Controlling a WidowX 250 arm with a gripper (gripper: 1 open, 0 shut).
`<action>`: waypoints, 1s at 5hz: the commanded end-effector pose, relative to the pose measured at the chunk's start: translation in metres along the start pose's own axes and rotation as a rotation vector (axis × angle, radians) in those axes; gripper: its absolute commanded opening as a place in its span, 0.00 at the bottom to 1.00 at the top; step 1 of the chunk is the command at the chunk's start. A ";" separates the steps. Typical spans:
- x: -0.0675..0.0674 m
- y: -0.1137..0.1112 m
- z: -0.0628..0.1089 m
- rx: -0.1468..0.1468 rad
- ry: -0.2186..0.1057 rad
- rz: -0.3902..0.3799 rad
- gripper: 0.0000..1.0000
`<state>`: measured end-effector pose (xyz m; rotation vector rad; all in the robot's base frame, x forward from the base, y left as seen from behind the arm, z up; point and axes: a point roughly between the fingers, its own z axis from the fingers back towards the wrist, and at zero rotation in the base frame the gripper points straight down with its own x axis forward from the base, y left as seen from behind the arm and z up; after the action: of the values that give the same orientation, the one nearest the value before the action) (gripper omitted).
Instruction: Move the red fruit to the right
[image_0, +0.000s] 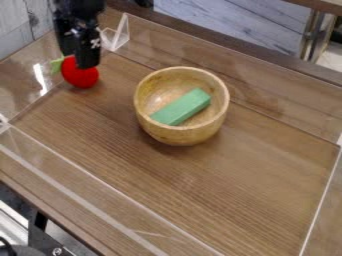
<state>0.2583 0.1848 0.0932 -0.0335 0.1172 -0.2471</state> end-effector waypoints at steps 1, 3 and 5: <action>0.007 0.024 0.007 0.051 -0.030 -0.052 1.00; 0.019 0.039 -0.016 0.039 -0.017 -0.111 1.00; 0.027 0.039 -0.027 0.032 -0.010 -0.121 0.00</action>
<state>0.2823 0.2109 0.0477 -0.0504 0.1370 -0.3672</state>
